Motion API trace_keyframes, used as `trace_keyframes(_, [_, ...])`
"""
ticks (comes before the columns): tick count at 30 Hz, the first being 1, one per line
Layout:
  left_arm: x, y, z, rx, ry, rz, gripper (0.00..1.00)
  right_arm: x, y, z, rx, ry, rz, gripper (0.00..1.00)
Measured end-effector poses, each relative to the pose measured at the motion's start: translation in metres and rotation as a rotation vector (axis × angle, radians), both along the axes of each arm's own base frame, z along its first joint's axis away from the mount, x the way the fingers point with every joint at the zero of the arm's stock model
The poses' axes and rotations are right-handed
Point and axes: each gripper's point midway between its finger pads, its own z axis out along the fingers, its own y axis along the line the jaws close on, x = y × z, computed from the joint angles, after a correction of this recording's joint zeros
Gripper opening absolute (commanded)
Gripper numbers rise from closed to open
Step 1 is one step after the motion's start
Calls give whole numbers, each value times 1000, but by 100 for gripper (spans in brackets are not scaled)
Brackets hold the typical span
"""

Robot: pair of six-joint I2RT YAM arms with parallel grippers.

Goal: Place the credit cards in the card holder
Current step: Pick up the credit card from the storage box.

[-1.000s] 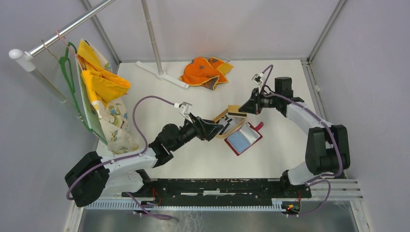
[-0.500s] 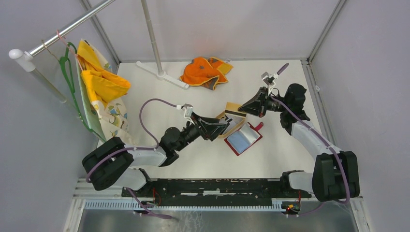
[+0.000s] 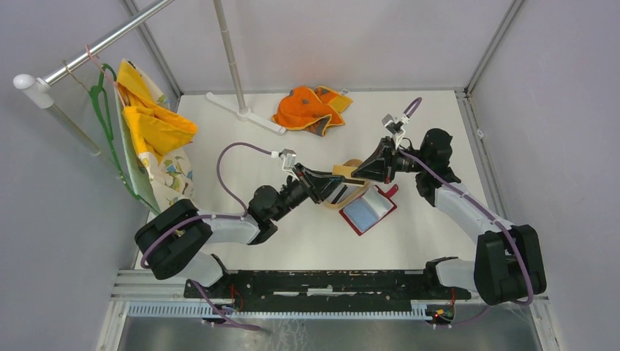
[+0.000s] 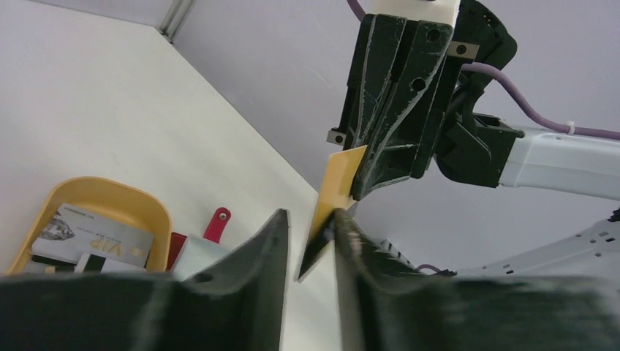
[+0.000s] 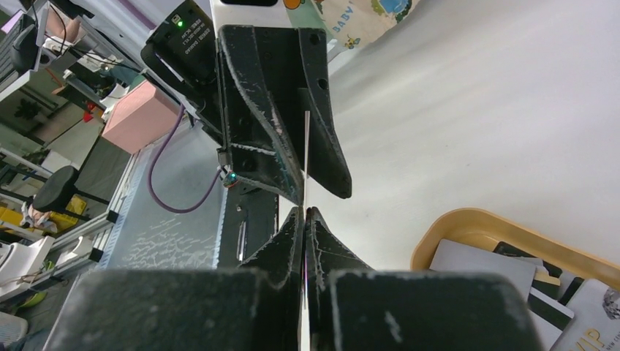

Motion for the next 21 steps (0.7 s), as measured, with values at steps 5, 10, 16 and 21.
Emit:
trace_keyframes(5, [-5,-1,1,7,-17,-42,2,2,1,-11,-20,-9,-2,25])
trace_keyframes(10, [-7,1,-4,62,-38,-82,2,4,1,-22,-75,-65,38,58])
trace_keyframes(16, [-7,4,-9,247,-102,-129,2,8,-4,-20,-185,-364,97,70])
trace_keyframes(21, [-13,-1,-7,408,-171,-208,2,-12,-7,-50,-244,-461,175,70])
